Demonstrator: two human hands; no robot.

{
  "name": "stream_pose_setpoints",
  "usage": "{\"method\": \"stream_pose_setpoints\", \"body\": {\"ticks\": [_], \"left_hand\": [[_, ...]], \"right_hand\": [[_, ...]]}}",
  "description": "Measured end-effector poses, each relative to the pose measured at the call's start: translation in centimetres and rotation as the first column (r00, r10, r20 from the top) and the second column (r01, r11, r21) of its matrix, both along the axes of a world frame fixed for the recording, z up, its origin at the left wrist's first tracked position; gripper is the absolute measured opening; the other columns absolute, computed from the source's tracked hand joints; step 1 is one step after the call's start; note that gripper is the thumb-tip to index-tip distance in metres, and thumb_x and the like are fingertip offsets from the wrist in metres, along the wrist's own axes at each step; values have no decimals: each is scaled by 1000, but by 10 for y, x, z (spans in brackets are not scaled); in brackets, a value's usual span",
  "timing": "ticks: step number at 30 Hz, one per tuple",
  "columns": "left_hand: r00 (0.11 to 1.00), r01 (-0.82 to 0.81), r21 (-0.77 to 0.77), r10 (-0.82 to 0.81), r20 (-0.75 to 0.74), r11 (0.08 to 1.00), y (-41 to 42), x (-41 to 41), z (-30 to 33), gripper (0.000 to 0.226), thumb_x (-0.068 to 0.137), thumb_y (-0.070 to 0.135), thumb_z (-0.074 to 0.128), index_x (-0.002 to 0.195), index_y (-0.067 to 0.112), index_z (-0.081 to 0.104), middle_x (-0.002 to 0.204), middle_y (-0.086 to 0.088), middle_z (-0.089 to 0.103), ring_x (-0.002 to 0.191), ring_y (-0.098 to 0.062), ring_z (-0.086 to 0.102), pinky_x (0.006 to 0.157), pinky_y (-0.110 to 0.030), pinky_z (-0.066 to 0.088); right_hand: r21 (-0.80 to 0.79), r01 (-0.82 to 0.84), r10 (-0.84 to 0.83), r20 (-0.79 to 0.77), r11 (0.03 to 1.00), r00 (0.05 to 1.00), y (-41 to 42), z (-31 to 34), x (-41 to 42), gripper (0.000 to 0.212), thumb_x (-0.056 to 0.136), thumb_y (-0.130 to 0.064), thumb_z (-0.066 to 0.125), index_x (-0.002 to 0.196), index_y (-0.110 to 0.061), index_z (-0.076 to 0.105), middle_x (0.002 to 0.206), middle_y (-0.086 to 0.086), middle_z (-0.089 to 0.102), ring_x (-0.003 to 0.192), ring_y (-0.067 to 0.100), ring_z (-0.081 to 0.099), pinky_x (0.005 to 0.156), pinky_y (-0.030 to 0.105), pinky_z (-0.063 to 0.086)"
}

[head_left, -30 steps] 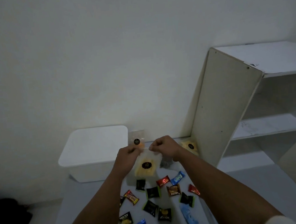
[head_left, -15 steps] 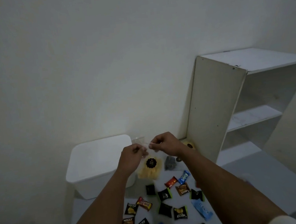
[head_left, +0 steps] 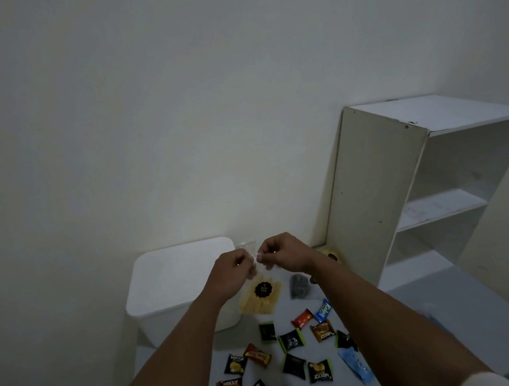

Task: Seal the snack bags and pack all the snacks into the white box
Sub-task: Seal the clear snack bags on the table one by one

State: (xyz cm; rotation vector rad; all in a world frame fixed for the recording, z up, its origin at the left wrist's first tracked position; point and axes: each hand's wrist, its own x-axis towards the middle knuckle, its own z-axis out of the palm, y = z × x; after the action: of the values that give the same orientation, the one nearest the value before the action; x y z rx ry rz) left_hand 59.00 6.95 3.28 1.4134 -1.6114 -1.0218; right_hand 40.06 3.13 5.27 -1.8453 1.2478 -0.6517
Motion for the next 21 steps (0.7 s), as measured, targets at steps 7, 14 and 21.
{"method": "stream_pose_setpoints", "body": {"ticks": [7,14,21], "left_hand": [[998,20,-45,-17,62,999,-1,1,7,22,101,16,52,82,16,63,78,-3,76,68,-11,68,68,-24,51],[999,-48,-17,48,0,999,-2,7,6,19,101,16,54,86,7,63,78,-7,76,61,-7,67,66,-24,50],[997,-64,-9,64,-45,998,1,10,5,16,100,14,56,88,5,63,82,-8,76,67,-9,69,68,-23,51]], "right_hand": [[14,6,-7,25,1000,1000,-1,3,2,17,89,-18,73,94,-2,75,82,6,73,70,9,69,63,13,51],[9,18,-18,-9,1000,1000,0,2,-1,16,92,-19,70,94,-4,74,77,0,71,68,6,67,60,11,47],[17,70,-72,93,997,993,6,-1,1,18,87,-18,75,92,-1,75,79,10,73,67,9,67,58,13,49]]}}
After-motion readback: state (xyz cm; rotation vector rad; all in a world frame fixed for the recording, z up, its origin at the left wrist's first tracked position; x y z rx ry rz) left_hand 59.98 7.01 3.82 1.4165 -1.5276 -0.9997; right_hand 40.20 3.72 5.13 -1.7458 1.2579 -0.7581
